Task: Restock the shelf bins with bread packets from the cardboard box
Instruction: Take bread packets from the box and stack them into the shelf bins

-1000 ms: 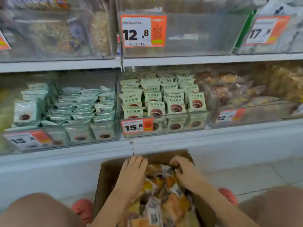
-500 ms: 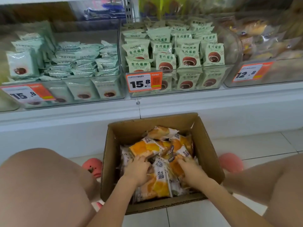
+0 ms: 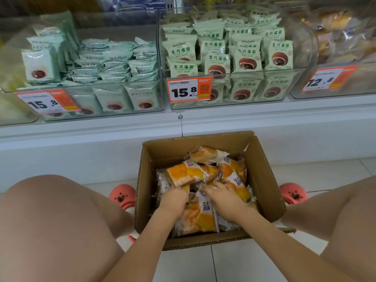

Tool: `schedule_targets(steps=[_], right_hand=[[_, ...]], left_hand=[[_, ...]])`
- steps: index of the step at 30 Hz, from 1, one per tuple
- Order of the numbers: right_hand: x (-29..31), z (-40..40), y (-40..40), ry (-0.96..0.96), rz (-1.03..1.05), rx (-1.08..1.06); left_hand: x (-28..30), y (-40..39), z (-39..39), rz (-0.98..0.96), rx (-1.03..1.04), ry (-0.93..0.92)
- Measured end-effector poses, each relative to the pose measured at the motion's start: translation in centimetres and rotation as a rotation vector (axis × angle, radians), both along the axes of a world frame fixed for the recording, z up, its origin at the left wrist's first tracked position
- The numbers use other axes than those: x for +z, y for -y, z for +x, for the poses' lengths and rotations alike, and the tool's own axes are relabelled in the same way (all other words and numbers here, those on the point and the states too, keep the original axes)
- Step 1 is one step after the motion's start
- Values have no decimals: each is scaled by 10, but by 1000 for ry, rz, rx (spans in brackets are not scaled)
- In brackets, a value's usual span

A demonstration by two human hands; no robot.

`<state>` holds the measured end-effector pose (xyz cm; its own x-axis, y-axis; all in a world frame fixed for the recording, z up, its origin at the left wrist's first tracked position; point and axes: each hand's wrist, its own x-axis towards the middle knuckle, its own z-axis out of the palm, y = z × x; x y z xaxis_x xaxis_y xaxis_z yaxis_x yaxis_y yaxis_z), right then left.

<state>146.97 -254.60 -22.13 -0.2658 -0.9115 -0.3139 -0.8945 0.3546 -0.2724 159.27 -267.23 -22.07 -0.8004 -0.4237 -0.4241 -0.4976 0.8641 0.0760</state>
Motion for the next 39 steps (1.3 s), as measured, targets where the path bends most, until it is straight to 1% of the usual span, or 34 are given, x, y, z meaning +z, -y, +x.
schedule_targets(steps=[4, 6, 8, 10, 13, 16, 19, 22, 24, 26, 28, 30, 32, 33, 34, 35, 36, 37, 39], right_hand=[[2, 11, 13, -80, 172, 125], [3, 14, 17, -147, 202, 161], [8, 13, 21, -214, 219, 222], [12, 9, 23, -195, 237, 244], [24, 1, 23, -8, 215, 207], [47, -9, 19, 229, 141, 107], [83, -27, 15, 504, -53, -89], [133, -39, 12, 831, -275, -303], [166, -45, 16, 905, -345, -354], [203, -58, 24, 885, -436, -382], [252, -77, 28, 842, -557, -379], [309, -96, 28, 778, -681, -359], [368, -111, 26, 742, -842, -355], [395, -121, 26, 761, -932, -361], [423, -129, 28, 788, -1016, -362], [447, -138, 32, 797, -1088, -356], [468, -148, 38, 781, -1141, -358], [486, -160, 47, 749, -1176, -369], [511, -188, 70, 700, -1187, -391]], left_hand=[[9, 6, 3, 125, 66, 23], [12, 11, 5, 230, 127, -16], [16, 14, 8, 282, 137, -42], [19, 17, 13, 341, 132, -57], [28, 22, 19, 502, 158, -124], [50, 30, 25, 596, 220, -261], [88, 40, 27, 647, 304, -455], [140, 52, 18, 782, 400, -684], [183, 59, 4, 809, 392, -799], [233, 63, -13, 753, 327, -868], [287, 68, -28, 683, 253, -973], [341, 75, -41, 627, 220, -1132], [389, 88, -57, 540, 210, -1366], [409, 96, -66, 393, 196, -1484], [426, 105, -78, 174, 168, -1565], [441, 112, -89, -57, 122, -1588], [451, 117, -102, -257, 76, -1560], [457, 122, -118, -415, 25, -1501], [458, 132, -153, -628, -114, -1388]])
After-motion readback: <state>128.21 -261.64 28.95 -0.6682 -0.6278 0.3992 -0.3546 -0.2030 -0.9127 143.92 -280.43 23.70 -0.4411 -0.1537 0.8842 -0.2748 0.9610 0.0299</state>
